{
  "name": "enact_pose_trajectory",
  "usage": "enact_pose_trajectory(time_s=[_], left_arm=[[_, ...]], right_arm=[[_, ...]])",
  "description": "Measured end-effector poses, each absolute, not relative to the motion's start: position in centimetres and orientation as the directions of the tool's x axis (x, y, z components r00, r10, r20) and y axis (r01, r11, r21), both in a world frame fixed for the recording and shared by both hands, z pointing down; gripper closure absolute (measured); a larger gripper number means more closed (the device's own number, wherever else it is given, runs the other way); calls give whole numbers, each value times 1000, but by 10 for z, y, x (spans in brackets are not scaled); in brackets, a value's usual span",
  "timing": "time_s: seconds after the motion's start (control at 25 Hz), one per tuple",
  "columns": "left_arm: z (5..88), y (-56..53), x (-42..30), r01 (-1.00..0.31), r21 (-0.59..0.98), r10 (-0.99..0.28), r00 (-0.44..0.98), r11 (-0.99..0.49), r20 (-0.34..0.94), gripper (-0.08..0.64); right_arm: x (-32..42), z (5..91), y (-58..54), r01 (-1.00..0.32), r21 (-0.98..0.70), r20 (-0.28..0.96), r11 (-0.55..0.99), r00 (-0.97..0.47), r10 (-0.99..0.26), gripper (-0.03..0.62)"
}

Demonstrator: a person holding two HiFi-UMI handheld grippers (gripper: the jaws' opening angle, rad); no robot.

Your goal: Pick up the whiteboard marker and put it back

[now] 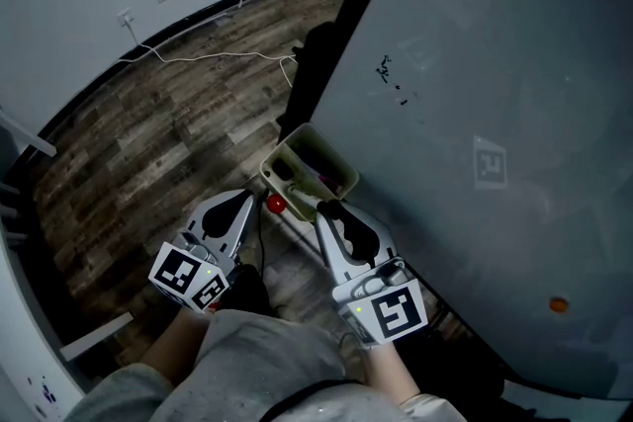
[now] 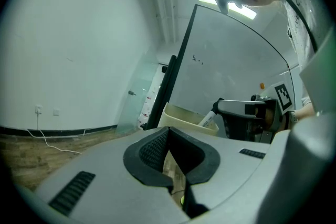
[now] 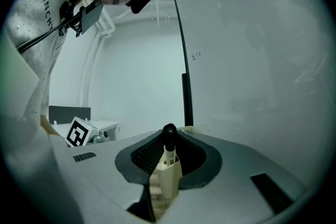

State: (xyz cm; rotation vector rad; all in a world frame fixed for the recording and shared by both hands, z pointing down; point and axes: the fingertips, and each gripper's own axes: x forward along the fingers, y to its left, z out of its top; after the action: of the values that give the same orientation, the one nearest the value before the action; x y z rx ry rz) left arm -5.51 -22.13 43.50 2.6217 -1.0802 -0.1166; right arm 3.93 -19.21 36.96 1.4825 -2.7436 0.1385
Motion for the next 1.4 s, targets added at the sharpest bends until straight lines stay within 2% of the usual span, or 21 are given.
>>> enact_pose_trajectory(time_s=[1.4], left_arm=[[437, -213, -49, -675, 325, -703, 710, -662, 43, 545]], right_arm=[[30, 386, -175, -822, 3, 71, 570, -568, -820, 506]])
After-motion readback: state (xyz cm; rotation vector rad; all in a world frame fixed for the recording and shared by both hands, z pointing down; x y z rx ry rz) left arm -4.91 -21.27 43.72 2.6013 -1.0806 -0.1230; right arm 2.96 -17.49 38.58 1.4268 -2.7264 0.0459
